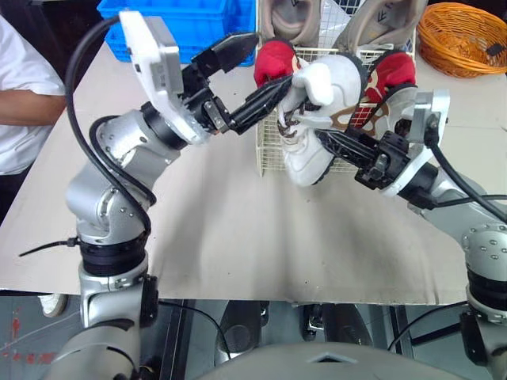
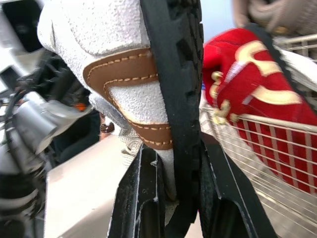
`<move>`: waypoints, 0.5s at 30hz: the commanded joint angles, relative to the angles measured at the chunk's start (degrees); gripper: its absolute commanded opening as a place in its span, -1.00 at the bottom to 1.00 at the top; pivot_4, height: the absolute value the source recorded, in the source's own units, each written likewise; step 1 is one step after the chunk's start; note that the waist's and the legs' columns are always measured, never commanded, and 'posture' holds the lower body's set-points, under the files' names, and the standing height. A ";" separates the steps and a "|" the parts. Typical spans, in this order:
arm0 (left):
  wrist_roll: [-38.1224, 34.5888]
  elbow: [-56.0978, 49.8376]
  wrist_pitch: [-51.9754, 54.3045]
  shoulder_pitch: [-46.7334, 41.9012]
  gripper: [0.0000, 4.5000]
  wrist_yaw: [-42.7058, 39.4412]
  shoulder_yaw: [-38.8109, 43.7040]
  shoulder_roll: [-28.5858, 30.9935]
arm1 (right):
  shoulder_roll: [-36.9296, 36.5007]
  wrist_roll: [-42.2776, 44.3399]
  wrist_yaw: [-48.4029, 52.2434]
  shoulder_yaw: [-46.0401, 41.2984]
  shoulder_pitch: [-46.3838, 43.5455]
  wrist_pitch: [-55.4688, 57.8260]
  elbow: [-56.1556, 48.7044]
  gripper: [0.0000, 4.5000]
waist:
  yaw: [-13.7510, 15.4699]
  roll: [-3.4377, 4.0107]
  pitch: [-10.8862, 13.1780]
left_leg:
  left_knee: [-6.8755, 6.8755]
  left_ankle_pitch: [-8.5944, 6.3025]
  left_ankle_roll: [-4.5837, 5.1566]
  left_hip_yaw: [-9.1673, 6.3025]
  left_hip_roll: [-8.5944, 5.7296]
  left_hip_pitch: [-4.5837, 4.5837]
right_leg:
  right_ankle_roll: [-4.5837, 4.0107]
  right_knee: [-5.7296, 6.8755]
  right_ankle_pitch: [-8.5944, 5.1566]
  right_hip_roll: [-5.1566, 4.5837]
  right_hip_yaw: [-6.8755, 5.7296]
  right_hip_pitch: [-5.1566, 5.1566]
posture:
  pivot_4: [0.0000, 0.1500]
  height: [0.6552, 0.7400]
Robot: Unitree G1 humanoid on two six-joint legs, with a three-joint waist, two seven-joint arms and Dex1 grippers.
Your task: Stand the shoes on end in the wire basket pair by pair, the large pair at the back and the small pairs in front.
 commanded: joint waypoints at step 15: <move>2.87 5.02 1.91 -4.72 0.58 -10.76 -4.80 2.64 | -0.45 -3.73 6.02 -0.42 0.68 -0.01 -3.54 -0.93 | 0.03 0.02 0.02 | -0.02 0.00 0.00 0.01 -0.01 -0.02 | 0.00 -0.04 0.00 -0.01 0.01 -0.01 | 1.00 -0.27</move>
